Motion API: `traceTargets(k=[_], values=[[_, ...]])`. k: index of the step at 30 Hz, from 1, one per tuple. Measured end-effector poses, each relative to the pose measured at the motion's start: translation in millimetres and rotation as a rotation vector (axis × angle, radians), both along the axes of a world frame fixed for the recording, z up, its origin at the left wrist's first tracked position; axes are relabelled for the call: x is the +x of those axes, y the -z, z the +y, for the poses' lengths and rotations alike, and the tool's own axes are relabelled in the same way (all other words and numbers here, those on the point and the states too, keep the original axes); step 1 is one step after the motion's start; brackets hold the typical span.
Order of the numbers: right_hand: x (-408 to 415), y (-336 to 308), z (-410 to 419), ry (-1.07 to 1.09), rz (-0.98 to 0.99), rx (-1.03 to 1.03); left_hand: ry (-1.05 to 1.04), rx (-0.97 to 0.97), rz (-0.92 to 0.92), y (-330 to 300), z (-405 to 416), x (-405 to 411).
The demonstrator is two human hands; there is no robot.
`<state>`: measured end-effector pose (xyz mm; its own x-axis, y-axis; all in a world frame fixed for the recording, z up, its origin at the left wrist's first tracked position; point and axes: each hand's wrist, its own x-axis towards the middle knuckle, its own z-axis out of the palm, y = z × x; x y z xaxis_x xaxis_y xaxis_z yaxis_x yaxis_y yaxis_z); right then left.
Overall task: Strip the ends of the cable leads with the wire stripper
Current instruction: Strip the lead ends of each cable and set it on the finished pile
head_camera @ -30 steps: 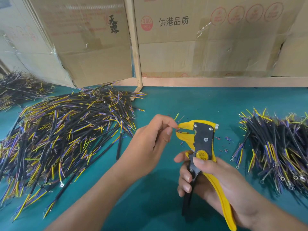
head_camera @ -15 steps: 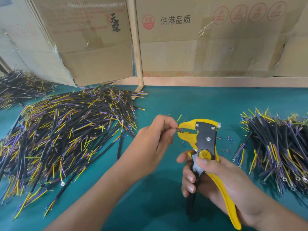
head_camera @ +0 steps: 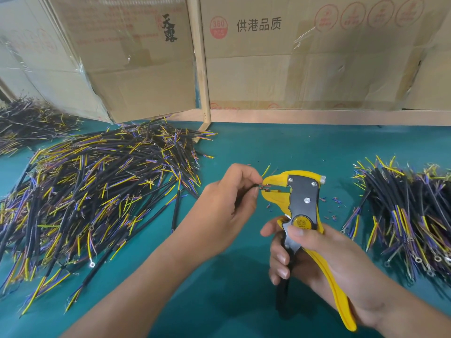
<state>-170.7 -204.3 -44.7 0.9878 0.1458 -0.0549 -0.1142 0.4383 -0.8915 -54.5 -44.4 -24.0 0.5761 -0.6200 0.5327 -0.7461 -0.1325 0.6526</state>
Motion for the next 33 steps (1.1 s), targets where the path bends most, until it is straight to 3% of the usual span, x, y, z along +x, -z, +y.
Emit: traceTargets(k=[33], values=[[-0.2, 1.8, 2.1, 0.048, -0.055, -0.082, -0.058, 0.097, -0.104, -8.3, 1.4, -3.9]])
